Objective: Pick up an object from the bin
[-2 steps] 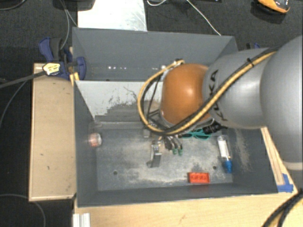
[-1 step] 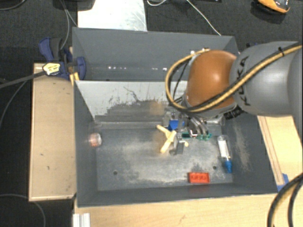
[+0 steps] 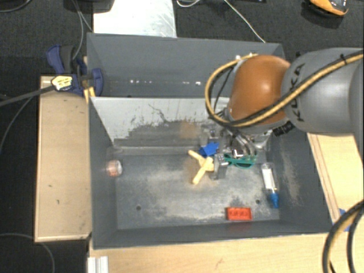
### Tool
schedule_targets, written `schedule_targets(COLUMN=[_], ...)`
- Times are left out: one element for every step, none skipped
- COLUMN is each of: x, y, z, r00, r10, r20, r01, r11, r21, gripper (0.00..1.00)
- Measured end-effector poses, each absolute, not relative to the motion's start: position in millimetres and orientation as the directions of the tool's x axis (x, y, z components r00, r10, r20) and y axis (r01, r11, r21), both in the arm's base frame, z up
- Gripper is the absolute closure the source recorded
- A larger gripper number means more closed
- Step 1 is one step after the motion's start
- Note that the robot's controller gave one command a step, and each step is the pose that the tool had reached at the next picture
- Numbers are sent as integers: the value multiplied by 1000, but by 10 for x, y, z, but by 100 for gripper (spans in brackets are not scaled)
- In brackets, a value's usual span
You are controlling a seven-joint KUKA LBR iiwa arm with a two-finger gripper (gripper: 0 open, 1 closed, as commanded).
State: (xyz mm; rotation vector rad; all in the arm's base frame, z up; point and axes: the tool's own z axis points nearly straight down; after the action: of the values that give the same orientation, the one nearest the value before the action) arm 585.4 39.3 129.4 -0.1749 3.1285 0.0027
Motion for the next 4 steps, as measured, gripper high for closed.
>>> schedule_targets(x=[5687, 5763, 5778, 5779], y=[283, 296, 380, 380], z=[1064, 745, 819, 820], r00=[-985, -998, -953, -953], r10=[170, 58, 301, 301], r20=[2, -21, -29, -29], r01=[170, 58, 300, 300], r11=[985, 998, 954, 954], r21=[0, 4, 8, 8], gripper=[0, 0, 100, 100])
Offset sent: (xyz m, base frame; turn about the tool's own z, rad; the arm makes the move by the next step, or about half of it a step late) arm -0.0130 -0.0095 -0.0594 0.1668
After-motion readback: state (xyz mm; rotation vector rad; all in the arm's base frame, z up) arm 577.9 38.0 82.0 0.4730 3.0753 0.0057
